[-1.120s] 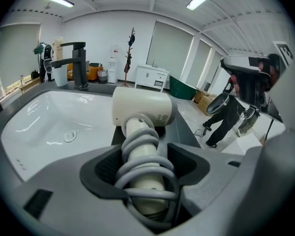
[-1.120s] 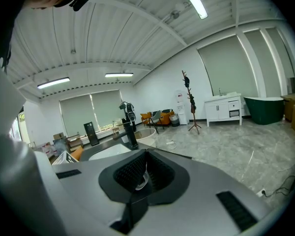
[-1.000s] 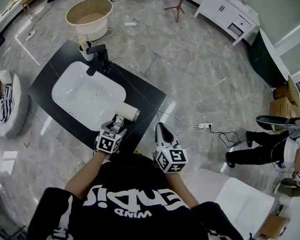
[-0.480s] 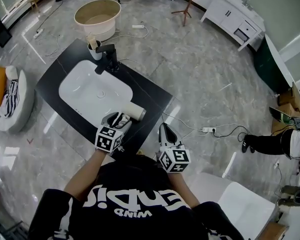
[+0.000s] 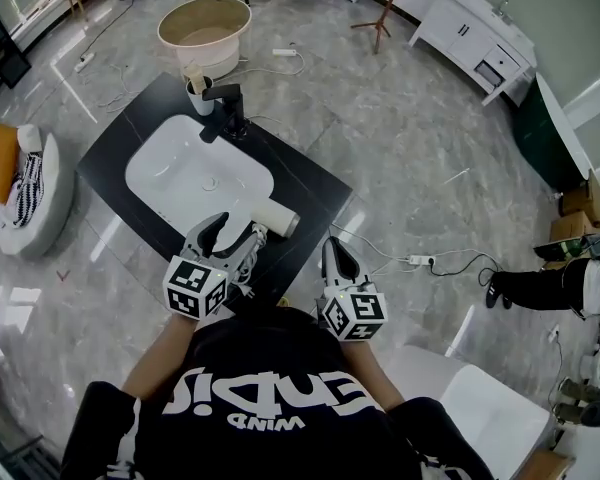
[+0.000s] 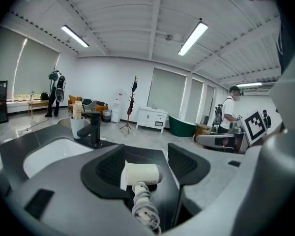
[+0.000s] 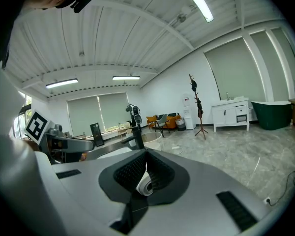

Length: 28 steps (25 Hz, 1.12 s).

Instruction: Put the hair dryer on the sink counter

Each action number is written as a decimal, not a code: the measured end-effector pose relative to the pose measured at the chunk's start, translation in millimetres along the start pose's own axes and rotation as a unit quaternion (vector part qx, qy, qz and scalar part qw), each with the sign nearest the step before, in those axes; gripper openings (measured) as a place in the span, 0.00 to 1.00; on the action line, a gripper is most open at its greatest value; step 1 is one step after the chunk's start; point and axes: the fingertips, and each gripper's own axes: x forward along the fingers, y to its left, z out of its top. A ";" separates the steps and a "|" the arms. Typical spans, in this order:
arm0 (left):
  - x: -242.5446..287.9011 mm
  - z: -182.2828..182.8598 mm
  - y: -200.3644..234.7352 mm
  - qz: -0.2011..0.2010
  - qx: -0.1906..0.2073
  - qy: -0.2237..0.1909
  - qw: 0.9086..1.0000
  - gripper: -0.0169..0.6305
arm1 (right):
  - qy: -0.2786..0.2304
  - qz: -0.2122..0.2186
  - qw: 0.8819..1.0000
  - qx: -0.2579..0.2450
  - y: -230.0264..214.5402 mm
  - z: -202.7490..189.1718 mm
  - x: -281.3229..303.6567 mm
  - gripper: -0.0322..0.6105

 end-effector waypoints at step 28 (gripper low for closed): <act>-46.1 -8.2 16.8 0.067 -0.027 -0.064 0.995 0.04 | -0.002 0.024 0.999 -0.028 19.6 -3.6 -10.4 0.09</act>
